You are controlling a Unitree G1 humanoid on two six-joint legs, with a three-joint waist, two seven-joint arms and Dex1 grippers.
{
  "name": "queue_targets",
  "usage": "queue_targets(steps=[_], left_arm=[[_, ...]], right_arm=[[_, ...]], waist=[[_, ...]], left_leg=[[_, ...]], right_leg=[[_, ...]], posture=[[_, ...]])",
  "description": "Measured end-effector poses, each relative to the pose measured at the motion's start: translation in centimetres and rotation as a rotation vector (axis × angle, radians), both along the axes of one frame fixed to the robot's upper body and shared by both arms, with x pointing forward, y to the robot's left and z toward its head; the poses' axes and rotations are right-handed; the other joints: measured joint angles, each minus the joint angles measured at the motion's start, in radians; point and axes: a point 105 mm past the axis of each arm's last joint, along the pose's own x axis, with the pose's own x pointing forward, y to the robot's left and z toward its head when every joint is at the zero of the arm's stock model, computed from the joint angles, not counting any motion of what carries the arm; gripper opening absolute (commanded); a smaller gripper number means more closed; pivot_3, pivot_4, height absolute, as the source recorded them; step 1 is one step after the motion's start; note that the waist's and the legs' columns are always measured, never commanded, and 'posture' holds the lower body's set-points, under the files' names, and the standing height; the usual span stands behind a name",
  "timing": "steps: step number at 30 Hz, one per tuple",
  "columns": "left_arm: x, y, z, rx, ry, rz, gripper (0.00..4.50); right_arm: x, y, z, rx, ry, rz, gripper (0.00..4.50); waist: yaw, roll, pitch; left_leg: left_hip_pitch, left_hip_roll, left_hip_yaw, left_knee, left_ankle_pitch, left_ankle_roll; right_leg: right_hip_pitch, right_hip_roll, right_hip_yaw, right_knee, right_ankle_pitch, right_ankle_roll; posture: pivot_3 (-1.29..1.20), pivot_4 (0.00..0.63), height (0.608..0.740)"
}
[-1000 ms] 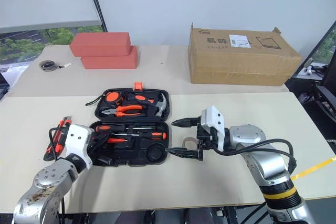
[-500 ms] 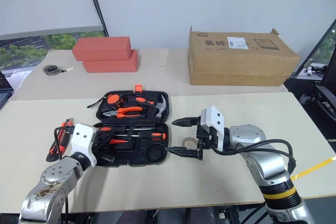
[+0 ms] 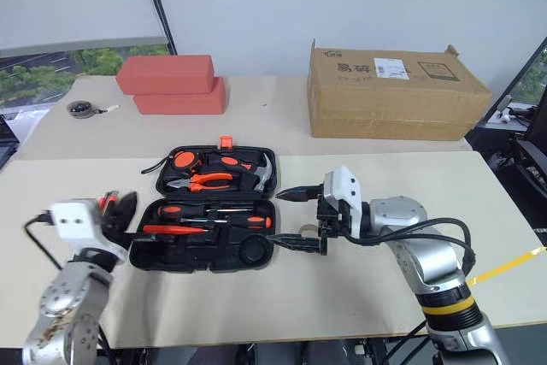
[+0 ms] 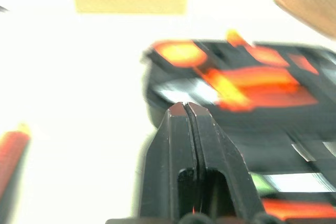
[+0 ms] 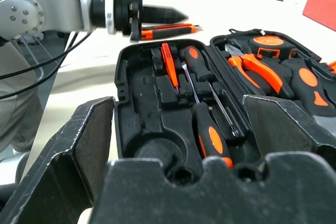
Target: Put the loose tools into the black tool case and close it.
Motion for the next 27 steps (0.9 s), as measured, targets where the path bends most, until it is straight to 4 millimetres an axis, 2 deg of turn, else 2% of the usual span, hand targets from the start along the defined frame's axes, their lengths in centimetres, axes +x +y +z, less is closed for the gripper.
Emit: queue_targets(steps=[1,4,7,8,11,14,23,27], left_arm=[[-0.2,1.2,0.5,-0.003,-0.017,0.061,0.08],[-1.0,3.8,0.6,-0.017,-0.007,0.179,0.77],[-1.8,6.0,-0.2,-0.004,0.053,0.265,1.92],[-2.0,6.4,-0.6,0.005,0.084,0.277,2.20],[-2.4,7.2,-2.2,0.016,0.201,0.278,3.42],[-2.3,7.0,-3.7,0.006,0.298,0.234,4.43],[-2.1,7.2,-6.2,-0.023,0.483,0.164,4.43],[-1.5,7.5,-6.2,-0.048,0.486,0.178,3.48]], right_arm=[[0.1,0.2,0.3,0.006,-0.008,0.007,4.50],[0.1,0.5,0.6,0.020,-0.014,0.019,4.50],[0.3,0.6,0.6,0.032,-0.008,0.021,4.50],[0.4,0.7,0.7,0.034,-0.009,0.020,4.50],[0.5,0.8,0.9,0.036,-0.019,0.025,4.50],[0.5,0.8,0.9,0.039,-0.018,0.027,4.50],[0.5,0.8,1.0,0.039,-0.022,0.028,4.50],[0.5,0.8,1.0,0.040,-0.026,0.028,4.50]], waist=[[0.000,0.000,0.000],[-0.001,-0.001,0.000],[-0.001,-0.001,0.001],[-0.001,-0.001,0.001],[0.002,-0.001,0.001],[0.005,-0.001,0.001],[0.000,-0.002,0.001],[0.001,-0.001,0.001]], left_leg=[[0.000,-0.001,0.000,0.000,0.000,0.001],[0.000,-0.001,0.001,0.000,-0.001,0.002],[0.000,-0.001,0.001,0.000,-0.002,0.003],[0.000,-0.001,0.001,0.000,-0.002,0.003],[0.000,-0.001,0.000,0.000,-0.002,0.002],[-0.001,-0.001,0.000,0.000,-0.002,0.002],[-0.007,-0.001,0.001,0.000,-0.002,0.001],[-0.006,-0.001,0.001,0.000,-0.001,0.001]], right_leg=[[0.000,0.001,0.000,0.000,0.000,0.000],[0.001,0.001,-0.001,-0.001,0.000,0.000],[0.000,0.001,-0.002,-0.002,0.000,0.000],[0.000,0.001,-0.002,-0.002,0.000,0.000],[0.000,0.001,-0.003,-0.001,0.000,0.000],[0.000,-0.002,-0.004,-0.001,0.000,0.000],[-0.008,-0.003,-0.003,0.000,0.000,0.000],[-0.008,-0.004,-0.003,0.000,0.000,0.000]], posture=[[0.00,0.150,0.712],[0.00,0.150,0.712],[0.00,0.150,0.712],[0.00,0.150,0.712],[0.00,0.150,0.712],[0.00,0.150,0.712],[0.00,0.150,0.712],[0.00,0.150,0.712]])
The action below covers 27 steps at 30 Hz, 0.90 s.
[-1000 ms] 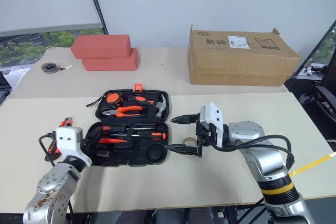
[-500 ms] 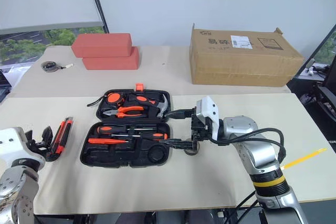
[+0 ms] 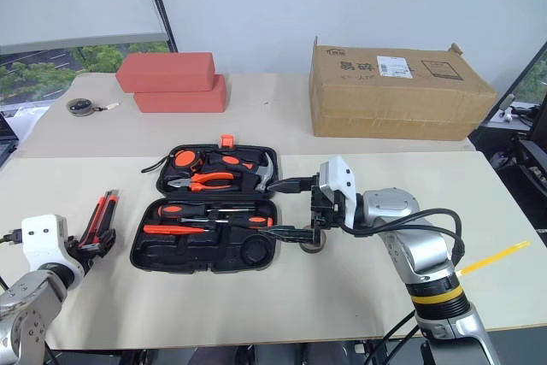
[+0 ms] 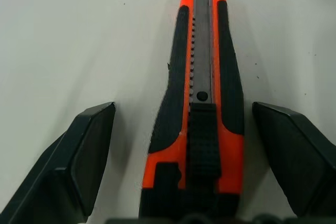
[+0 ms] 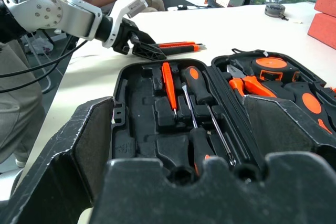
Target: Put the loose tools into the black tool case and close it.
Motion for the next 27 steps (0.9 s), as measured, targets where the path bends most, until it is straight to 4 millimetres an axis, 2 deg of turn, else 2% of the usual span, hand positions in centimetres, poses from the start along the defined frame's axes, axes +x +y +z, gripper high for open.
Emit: queue_targets(steps=[3,5,8,10,13,16,17,18,21,24,27], left_arm=[[-0.1,0.5,-0.1,-0.010,-0.004,0.022,2.31],[0.0,0.6,-0.1,-0.011,-0.011,0.026,1.79],[0.3,0.4,0.2,-0.028,-0.066,-0.011,1.80],[0.9,-0.3,1.3,-0.048,-0.154,-0.079,1.80],[2.0,-2.2,5.9,-0.074,-0.380,-0.253,1.80],[1.7,-5.8,10.2,-0.068,-0.505,-0.578,1.80],[1.1,-7.2,10.8,-0.046,-0.489,-0.719,1.80],[0.7,-8.1,10.9,-0.038,-0.471,-0.797,1.80],[-1.1,-11.4,9.0,-0.013,-0.276,-1.169,1.80],[-2.1,-12.2,7.7,0.076,-0.176,-1.393,1.80],[-2.8,-11.9,6.3,0.192,-0.065,-1.592,1.80]], right_arm=[[0.0,0.0,0.0,0.001,-0.003,0.000,4.50],[0.1,-0.1,-0.1,0.001,0.001,-0.003,4.50],[0.1,-0.1,-0.1,0.001,0.002,-0.003,4.50],[0.1,-0.1,-0.1,0.002,0.002,-0.004,4.50],[0.1,-0.1,-0.1,0.002,0.002,-0.004,4.50],[0.1,-0.1,-0.1,0.002,0.003,-0.004,4.50],[0.1,-0.2,-0.1,-0.001,0.006,-0.002,4.50],[0.2,-0.3,-0.1,-0.005,0.005,-0.004,4.50],[0.4,-1.2,-0.1,-0.021,0.003,-0.021,4.50],[0.4,-1.4,-0.2,-0.027,0.010,-0.015,4.50],[0.4,-1.5,-0.2,-0.029,0.009,-0.018,4.50]], waist=[[-0.004,0.000,0.000],[-0.004,0.000,0.000],[-0.003,0.000,0.000],[-0.001,-0.002,0.000],[0.005,-0.004,0.000],[0.002,-0.004,0.000],[0.000,-0.004,0.000],[-0.002,-0.003,0.000],[-0.005,0.000,0.001],[-0.003,0.000,0.001],[-0.002,0.003,0.003]], left_leg=[[0.001,0.000,0.000,0.000,0.000,0.000],[0.001,0.000,0.000,0.000,0.000,-0.001],[-0.001,0.000,0.000,0.000,0.001,-0.001],[-0.003,0.000,0.000,0.000,0.001,-0.001],[-0.006,0.000,0.000,0.001,0.001,-0.002],[-0.006,-0.001,0.001,0.000,0.000,-0.001],[-0.006,-0.001,0.001,0.000,0.000,-0.001],[-0.005,-0.001,0.001,0.000,0.000,0.000],[-0.005,-0.002,0.003,0.000,0.000,0.000],[-0.005,-0.001,0.003,0.000,0.001,-0.001],[-0.004,0.000,0.003,0.000,0.001,-0.002]], right_leg=[[0.000,0.000,0.001,0.001,0.000,0.000],[-0.001,0.000,0.000,0.001,0.000,0.000],[-0.002,0.000,0.000,0.001,0.000,0.000],[-0.004,0.000,0.000,0.001,0.000,0.000],[-0.005,-0.001,-0.001,0.000,0.000,-0.001],[-0.005,-0.001,0.000,0.000,0.000,-0.001],[-0.005,0.000,-0.001,0.000,0.000,-0.001],[-0.005,0.001,-0.001,0.000,0.000,-0.001],[-0.006,0.004,0.000,0.000,0.000,0.000],[-0.006,0.006,0.000,0.000,0.000,0.000],[-0.007,0.006,0.000,0.000,-0.004,-0.006]], posture=[[0.00,0.150,0.712],[0.00,0.150,0.712],[0.00,0.150,0.712],[0.00,0.150,0.712],[0.00,0.150,0.712],[0.00,0.150,0.712],[0.00,0.150,0.712],[0.00,0.150,0.712],[0.00,0.150,0.712],[0.00,0.150,0.712],[0.00,0.150,0.712]])
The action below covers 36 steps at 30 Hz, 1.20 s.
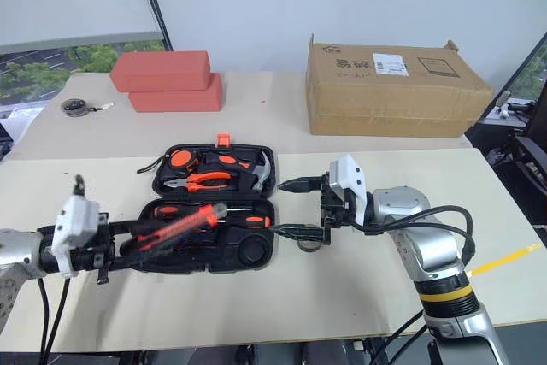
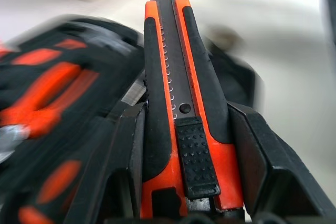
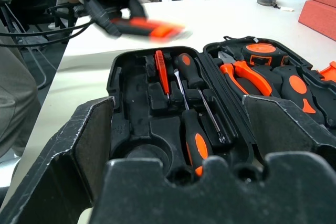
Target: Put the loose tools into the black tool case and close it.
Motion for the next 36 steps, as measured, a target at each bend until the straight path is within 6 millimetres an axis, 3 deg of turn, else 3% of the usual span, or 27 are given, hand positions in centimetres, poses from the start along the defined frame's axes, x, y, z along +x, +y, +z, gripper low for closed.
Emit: queue_targets(steps=[4,7,10,18,20,21,22,25,30,36], left_arm=[[0.6,1.9,-1.6,0.156,-0.010,-0.133,1.80],[2.0,2.6,-1.4,0.227,-0.052,-0.197,1.80],[2.9,2.2,-1.4,0.251,-0.078,-0.242,1.80],[3.7,0.9,-2.2,0.282,-0.069,-0.343,1.80],[3.6,0.8,-2.5,0.287,-0.051,-0.350,2.89],[3.6,0.9,-2.6,0.289,-0.045,-0.350,3.02],[3.5,1.0,-2.6,0.295,-0.029,-0.344,3.57],[3.6,1.1,-2.6,0.293,-0.012,-0.333,4.34],[4.0,1.0,-2.1,0.264,-0.048,-0.301,4.45],[5.1,-0.3,3.0,0.020,-0.102,-0.186,4.45]], right_arm=[[0.0,-0.3,0.0,0.002,0.000,-0.015,4.50],[-0.1,-0.3,-0.2,0.007,0.003,-0.020,4.50],[-0.2,-0.2,-0.1,0.014,0.000,-0.024,4.50],[-0.4,0.0,0.1,0.027,-0.015,-0.031,4.50],[-0.4,0.1,0.1,0.028,-0.016,-0.037,4.50],[-0.5,0.1,0.1,0.028,-0.016,-0.038,4.50],[-0.6,0.1,0.1,0.029,-0.019,-0.037,4.50],[-0.6,0.1,0.1,0.029,-0.021,-0.039,4.50],[-0.7,0.1,-0.1,0.029,-0.013,-0.045,4.50],[-0.7,0.1,-0.1,0.028,-0.013,-0.044,4.50]], waist=[[0.000,0.001,0.001],[0.005,0.001,0.001],[0.002,0.001,0.001],[-0.003,0.001,0.001],[-0.003,0.001,0.001],[-0.002,0.001,0.001],[-0.002,0.001,0.001],[-0.001,0.001,0.001],[-0.001,0.001,0.001],[-0.001,0.000,0.000]], left_leg=[[-0.001,0.001,0.000,0.000,0.000,0.001],[-0.002,0.001,0.000,0.000,0.000,0.002],[-0.002,0.001,0.001,0.000,0.003,0.011],[-0.001,0.002,0.004,0.000,0.002,0.011],[-0.001,0.002,0.005,0.000,0.002,0.011],[-0.001,0.002,0.005,0.001,0.002,0.010],[-0.001,0.002,0.005,0.001,0.002,0.010],[0.000,0.002,0.005,0.001,0.002,0.010],[0.000,0.002,0.005,0.002,0.003,0.010],[0.000,0.002,0.005,0.002,0.003,0.010]], right_leg=[[0.000,0.000,0.000,-0.001,0.002,0.003],[0.000,0.001,-0.002,-0.002,0.003,0.005],[0.000,0.001,0.000,-0.002,0.003,0.006],[0.000,0.004,0.003,-0.002,0.003,0.006],[0.000,0.005,0.003,-0.001,0.003,0.006],[0.000,0.005,0.003,-0.001,0.003,0.006],[0.000,0.005,0.004,-0.001,0.003,0.006],[0.000,0.005,0.004,0.000,0.003,0.006],[0.000,0.005,0.004,0.001,0.003,0.006],[0.001,0.005,0.005,0.001,0.003,0.006]], posture=[[0.00,0.150,0.712],[0.00,0.150,0.712],[0.00,0.150,0.712],[0.00,0.150,0.712],[0.00,0.150,0.712],[0.00,0.150,0.712],[0.00,0.150,0.712],[0.00,0.150,0.712],[0.00,0.150,0.712],[0.00,0.150,0.712]])
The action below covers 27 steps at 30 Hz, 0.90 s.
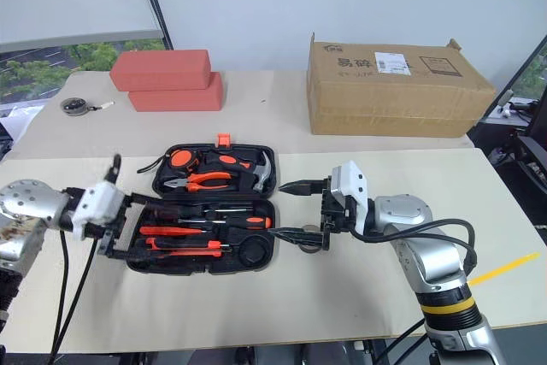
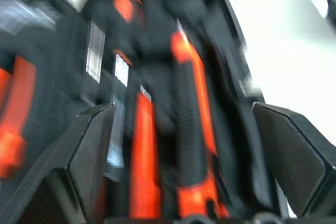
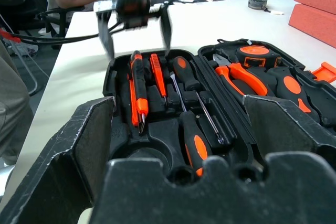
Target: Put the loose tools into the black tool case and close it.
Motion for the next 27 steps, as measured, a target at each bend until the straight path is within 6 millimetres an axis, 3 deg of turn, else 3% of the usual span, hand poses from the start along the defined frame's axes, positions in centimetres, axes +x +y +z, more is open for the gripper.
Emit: queue_targets(steps=[3,5,12,17,20,23,27], left_arm=[[-0.2,-1.0,1.8,-0.124,0.036,0.012,4.45],[-1.0,-1.5,1.8,-0.155,0.072,0.010,4.45],[-2.6,-2.5,-2.2,-0.180,0.161,0.112,4.45],[-2.0,-2.4,-4.4,-0.193,0.134,0.250,4.45],[-2.1,-2.1,-5.5,-0.193,0.143,0.306,3.76],[-2.2,-1.9,-6.5,-0.224,0.157,0.377,2.70],[-1.5,-1.3,-6.3,-0.278,0.117,0.477,1.17]], right_arm=[[0.0,0.0,0.0,0.001,0.000,0.000,4.50],[0.0,0.1,0.0,0.005,0.000,0.001,4.50],[-0.1,0.2,-0.1,0.009,0.003,-0.005,4.50],[-0.1,0.2,-0.1,0.010,0.002,-0.006,4.50],[-0.2,0.2,-0.1,0.010,0.000,-0.005,4.50],[-0.2,0.2,-0.1,0.010,0.000,-0.005,4.50],[-0.2,0.2,-0.1,0.009,0.000,-0.005,4.50]], waist=[[-0.001,0.000,0.000],[-0.004,0.000,0.000],[-0.004,0.000,0.000],[0.002,0.000,0.000],[0.001,0.000,0.000],[0.000,0.000,0.000],[0.001,0.000,0.000]], left_leg=[[0.001,0.000,0.000,0.000,0.000,0.000],[0.002,0.000,0.001,0.000,0.000,-0.001],[0.005,0.001,0.001,0.000,0.002,-0.003],[0.005,0.001,0.000,0.000,0.002,-0.005],[0.005,0.001,0.001,-0.001,0.002,-0.005],[0.004,0.001,0.001,-0.001,0.002,-0.003],[0.005,0.001,0.001,-0.001,0.002,-0.003]], right_leg=[[0.000,0.000,0.000,0.000,0.000,0.000],[0.000,0.001,0.002,0.001,0.000,0.000],[0.001,0.001,0.002,0.003,0.000,0.000],[0.001,0.001,0.002,0.004,0.000,0.000],[0.001,0.001,0.002,0.003,0.000,0.000],[0.001,0.001,0.002,0.003,0.000,0.000],[0.001,0.000,0.002,0.003,0.000,0.000]], posture=[[0.00,0.150,0.712],[0.00,0.150,0.712],[0.00,0.150,0.712],[0.00,0.150,0.712],[0.00,0.150,0.712],[0.00,0.150,0.712],[0.00,0.150,0.712]])
